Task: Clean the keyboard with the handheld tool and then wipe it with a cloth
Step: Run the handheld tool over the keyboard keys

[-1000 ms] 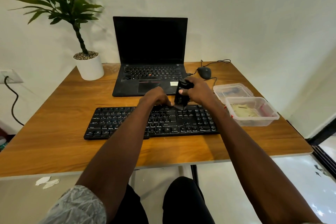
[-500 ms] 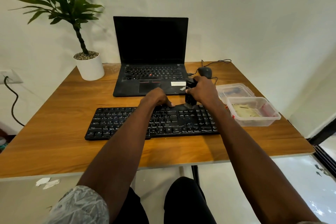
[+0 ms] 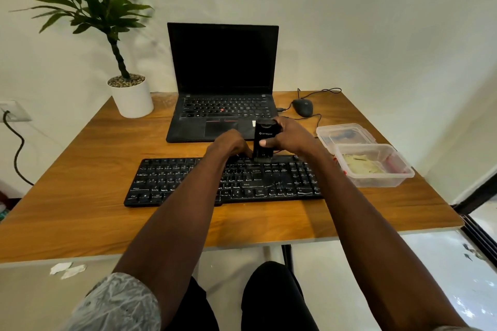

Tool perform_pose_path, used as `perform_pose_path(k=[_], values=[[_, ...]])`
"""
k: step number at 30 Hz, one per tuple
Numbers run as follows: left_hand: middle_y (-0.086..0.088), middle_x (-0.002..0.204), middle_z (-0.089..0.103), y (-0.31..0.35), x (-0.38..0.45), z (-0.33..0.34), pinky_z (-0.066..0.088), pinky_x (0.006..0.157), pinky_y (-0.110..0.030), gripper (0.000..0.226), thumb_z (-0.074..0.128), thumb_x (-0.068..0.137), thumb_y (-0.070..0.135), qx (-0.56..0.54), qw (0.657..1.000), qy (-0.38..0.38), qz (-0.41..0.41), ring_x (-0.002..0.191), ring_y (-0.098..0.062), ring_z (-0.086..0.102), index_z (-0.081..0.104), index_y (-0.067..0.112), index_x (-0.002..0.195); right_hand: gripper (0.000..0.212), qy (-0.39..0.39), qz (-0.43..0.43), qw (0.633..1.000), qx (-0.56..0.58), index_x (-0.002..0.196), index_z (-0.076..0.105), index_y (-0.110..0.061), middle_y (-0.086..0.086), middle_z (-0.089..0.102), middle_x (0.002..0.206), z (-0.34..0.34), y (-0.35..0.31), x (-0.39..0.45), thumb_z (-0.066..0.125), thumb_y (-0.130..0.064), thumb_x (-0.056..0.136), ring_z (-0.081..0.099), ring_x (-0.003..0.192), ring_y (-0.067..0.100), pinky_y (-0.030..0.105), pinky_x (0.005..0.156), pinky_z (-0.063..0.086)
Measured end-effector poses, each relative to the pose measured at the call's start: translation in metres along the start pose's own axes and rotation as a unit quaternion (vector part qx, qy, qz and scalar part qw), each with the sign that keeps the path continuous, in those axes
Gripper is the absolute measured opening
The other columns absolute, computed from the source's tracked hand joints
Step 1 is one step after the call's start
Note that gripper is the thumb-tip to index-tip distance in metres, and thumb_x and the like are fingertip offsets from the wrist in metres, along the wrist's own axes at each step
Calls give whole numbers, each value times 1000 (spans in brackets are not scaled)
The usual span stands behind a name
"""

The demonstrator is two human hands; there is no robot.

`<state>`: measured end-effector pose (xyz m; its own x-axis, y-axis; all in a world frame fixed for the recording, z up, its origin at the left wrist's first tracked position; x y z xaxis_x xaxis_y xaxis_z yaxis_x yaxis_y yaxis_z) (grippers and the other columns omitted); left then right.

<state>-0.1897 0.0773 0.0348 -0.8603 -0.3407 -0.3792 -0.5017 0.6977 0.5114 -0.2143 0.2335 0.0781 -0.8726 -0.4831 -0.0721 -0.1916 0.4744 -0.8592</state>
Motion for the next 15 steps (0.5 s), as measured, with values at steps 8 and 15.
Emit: perform_pose_path(k=[8, 15], values=[[-15, 133, 56, 0, -2, 1, 44, 95, -44, 73, 84, 69, 36, -18, 1000, -14, -13, 120, -35, 53, 56, 3, 128, 43, 14, -15, 982, -189, 113, 63, -11, 6, 67, 111, -27, -5, 4, 80, -9, 73, 60, 103, 23, 37, 89, 46], [-12, 125, 61, 1, -4, 1, 47, 88, -40, 60, 82, 72, 34, 1, 1000, -3, -16, 111, -31, 58, 60, 4, 121, 37, -22, -54, 991, -116, 110, 63, -12, 0, 67, 105, -4, -11, -3, 76, -5, 76, 59, 104, 21, 28, 78, 41]])
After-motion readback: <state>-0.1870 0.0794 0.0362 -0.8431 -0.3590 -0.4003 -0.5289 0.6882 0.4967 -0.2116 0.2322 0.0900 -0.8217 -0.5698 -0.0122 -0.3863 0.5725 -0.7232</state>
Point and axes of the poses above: each hand's wrist, its own x-axis towards the middle knuckle, its own z-axis out of the palm, y = z × x, the point moved 5 cm from there along x, towards the middle knuckle
